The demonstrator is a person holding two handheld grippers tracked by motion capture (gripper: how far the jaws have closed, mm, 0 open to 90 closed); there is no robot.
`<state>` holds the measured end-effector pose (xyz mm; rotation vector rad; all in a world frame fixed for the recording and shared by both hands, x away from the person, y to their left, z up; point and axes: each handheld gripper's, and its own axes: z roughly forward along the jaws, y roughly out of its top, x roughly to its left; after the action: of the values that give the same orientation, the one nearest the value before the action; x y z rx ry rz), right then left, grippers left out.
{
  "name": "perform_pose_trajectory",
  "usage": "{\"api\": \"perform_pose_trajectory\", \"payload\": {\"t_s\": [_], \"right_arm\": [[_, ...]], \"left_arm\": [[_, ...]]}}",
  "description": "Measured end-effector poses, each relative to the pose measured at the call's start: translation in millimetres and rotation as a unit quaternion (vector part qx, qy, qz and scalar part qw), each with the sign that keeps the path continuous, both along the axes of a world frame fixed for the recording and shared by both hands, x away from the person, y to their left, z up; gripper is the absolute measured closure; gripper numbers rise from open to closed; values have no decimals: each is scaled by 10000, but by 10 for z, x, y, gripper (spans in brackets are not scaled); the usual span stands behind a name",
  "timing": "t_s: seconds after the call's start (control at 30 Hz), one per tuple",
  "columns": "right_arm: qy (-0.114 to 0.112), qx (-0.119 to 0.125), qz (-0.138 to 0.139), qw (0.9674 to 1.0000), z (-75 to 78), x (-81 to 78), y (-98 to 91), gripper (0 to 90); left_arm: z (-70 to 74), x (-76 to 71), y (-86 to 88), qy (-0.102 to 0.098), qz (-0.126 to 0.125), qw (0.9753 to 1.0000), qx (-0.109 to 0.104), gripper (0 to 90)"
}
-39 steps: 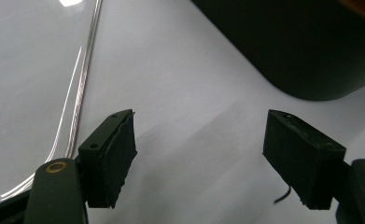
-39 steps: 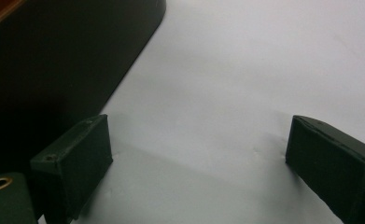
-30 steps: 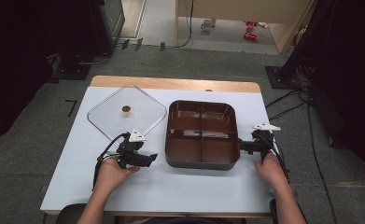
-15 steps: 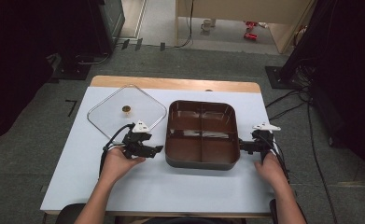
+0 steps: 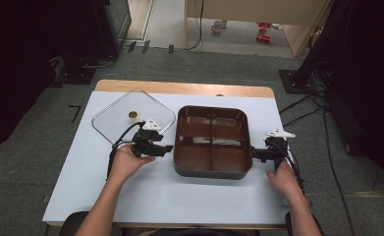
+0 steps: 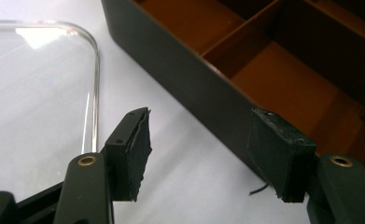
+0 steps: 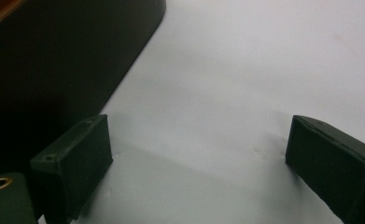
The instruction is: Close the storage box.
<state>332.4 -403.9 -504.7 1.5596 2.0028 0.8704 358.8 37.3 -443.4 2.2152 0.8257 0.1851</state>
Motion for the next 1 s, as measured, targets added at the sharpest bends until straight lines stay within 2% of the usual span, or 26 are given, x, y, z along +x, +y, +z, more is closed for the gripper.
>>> {"api": "perform_pose_trajectory", "payload": {"t_s": [0.2, 0.33, 0.43, 0.5, 0.67, 0.8, 0.9, 0.93, 1.0], "right_arm": [[-6, -22, 1, 10000, 0, -2, 4, 63], [-12, -30, 5, 10000, 0, -3, 4, 63], [-12, -31, 4, 10000, 0, -3, 4, 63], [-10, -28, 3, 10000, 0, -2, 4, 62], [-9, -27, 3, 10000, 0, -2, 4, 63], [-9, -24, 3, 10000, 0, -3, 3, 63], [-9, -23, 4, 10000, 0, -2, 3, 63], [-10, -25, 5, 10000, 0, -2, 3, 63], [-11, -24, 4, 10000, 0, -3, 3, 62]], "left_arm": [[38, 99, 22, 16, -37, 10000, 38, 430], [63, 182, 69, 68, 53, 9999, 67, 456], [81, 217, 93, 22, 72, 10000, 60, 458], [102, 261, 139, -82, 131, 9999, 15, 461], [105, 346, 197, -41, 158, 9999, 22, 463], [117, 385, 254, -45, 223, 9997, -29, 462], [118, 430, 322, -139, 322, 9994, -27, 465], [109, 476, 368, -141, 396, 9991, 9, 465], [103, 522, 418, -132, 464, 9988, -59, 466]]}}
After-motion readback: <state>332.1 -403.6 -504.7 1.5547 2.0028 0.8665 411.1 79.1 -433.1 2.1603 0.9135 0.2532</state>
